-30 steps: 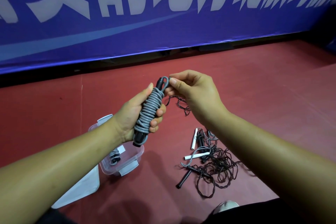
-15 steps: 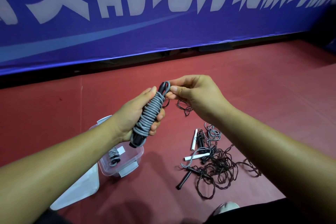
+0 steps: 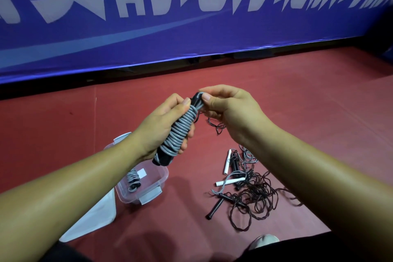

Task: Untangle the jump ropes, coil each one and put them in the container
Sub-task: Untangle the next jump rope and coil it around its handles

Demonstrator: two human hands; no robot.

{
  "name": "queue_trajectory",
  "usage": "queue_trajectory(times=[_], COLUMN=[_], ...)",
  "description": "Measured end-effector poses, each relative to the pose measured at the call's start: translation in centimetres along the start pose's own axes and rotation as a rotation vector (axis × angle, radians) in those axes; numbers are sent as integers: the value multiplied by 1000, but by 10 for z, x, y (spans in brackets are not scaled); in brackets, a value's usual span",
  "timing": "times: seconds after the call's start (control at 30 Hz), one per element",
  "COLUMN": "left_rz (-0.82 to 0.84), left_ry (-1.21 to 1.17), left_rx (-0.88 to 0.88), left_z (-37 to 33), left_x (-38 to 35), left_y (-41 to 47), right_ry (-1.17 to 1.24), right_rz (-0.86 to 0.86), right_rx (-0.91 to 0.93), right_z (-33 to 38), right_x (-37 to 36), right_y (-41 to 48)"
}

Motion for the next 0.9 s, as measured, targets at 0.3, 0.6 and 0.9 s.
queue_trajectory(times=[0.3,0.6,0.9], left_rz=[48,4,49], left_ry=[-159,-208,-143], left_rx=[77,137,286], left_z=[-2,-2,1], left_x=[3,9,12], left_y=[-5,-6,-5], right_ry=[330,61,-816], right_rz=[205,130,34], right_rx=[-211,107,520], right_z=[-3,2,9], right_x=[-11,-7,6], right_y=[1,2,2])
Point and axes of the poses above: each hand's wrist, its own y-axis towards the middle knuckle, its own x-axis out of the back of the hand, z = x × y, the point moved 3 cm from there along y, towards the middle knuckle, and after that the axes turned 12 degrees about -y, right-handed, at the moved point
